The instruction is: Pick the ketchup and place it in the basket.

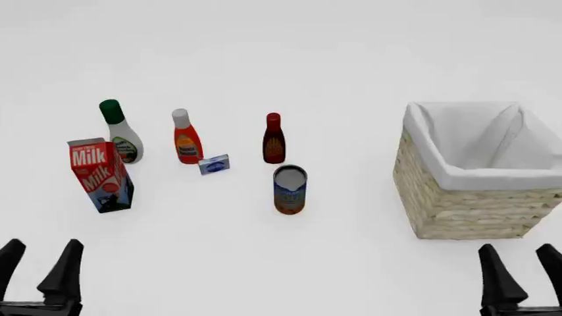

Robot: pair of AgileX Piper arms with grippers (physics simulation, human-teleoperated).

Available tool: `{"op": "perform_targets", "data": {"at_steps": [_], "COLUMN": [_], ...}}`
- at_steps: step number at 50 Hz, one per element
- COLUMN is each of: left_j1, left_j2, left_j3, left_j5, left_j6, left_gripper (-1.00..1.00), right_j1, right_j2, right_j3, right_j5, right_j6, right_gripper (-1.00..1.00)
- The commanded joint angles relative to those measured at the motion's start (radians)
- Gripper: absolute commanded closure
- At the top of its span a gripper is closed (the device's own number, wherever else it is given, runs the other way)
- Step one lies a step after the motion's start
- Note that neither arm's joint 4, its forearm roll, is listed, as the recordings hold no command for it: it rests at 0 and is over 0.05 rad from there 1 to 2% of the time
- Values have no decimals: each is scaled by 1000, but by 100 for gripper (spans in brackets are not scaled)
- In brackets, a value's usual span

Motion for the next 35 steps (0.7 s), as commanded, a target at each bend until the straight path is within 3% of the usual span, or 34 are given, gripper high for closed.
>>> {"op": "perform_targets", "data": {"at_steps": [1,10,14,35], "left_j1": [-15,-21,-20,-69], "left_j2": [-28,62,173,435], "left_j3": [-14,-54,-80,-245], "left_j5": [45,4,-61,-83], "left_j6": [0,32,39,56], "left_gripper": [-100,-100,-100,-100], "right_j1": [6,5,5,2], "right_j2": [1,-3,-4,-4], "right_j3": [-3,-4,-3,-8], "right_j5": [-2,-3,-5,-10], "right_j6": [12,12,17,15], "right_gripper": [-100,-100,-100,-100]}}
